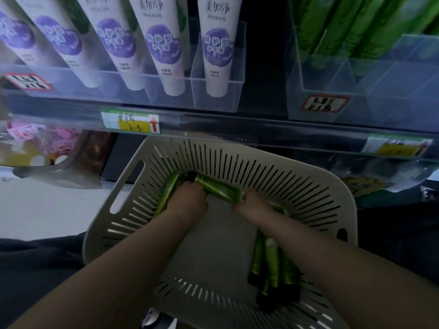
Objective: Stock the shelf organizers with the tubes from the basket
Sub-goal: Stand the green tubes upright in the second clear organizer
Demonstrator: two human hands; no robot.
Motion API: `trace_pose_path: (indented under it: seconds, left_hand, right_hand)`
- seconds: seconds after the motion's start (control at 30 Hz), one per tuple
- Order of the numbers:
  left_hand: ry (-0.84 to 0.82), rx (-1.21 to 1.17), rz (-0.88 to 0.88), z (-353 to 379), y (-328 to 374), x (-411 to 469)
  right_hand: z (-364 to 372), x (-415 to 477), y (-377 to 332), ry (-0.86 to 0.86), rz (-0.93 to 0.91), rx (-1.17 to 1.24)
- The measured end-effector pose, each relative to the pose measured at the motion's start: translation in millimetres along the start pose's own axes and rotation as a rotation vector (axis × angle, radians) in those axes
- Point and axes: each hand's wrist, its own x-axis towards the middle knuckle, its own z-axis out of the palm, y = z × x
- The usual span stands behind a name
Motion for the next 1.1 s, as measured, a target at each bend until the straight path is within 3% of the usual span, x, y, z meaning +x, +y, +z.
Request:
trace_pose_path:
  seconds: [0.37, 0.73, 0.93, 1.1]
  left_hand:
    - [0.092, -0.06, -0.089, 26.0, -5.9, 27.0]
    - [0.077, -0.196, -0.129, 37.3, 1.8, 34.6]
    - [0.056, -0.249, -0.135, 38.0, -1.5, 33.0]
    - [-0.068, -0.323, -0.157, 32.0, -5.8, 30.2]
  right_hand:
    - [22.0, 43.1, 1.6, 0.019, 0.326, 0.612]
    - [24.7, 56.0, 0.4, -0.011, 0.501, 1.331]
    - [20.9, 48.7, -3.1, -0.072, 0.494, 1.39]
    - [14.4, 39.4, -3.9, -0.12, 0.44, 1.377]
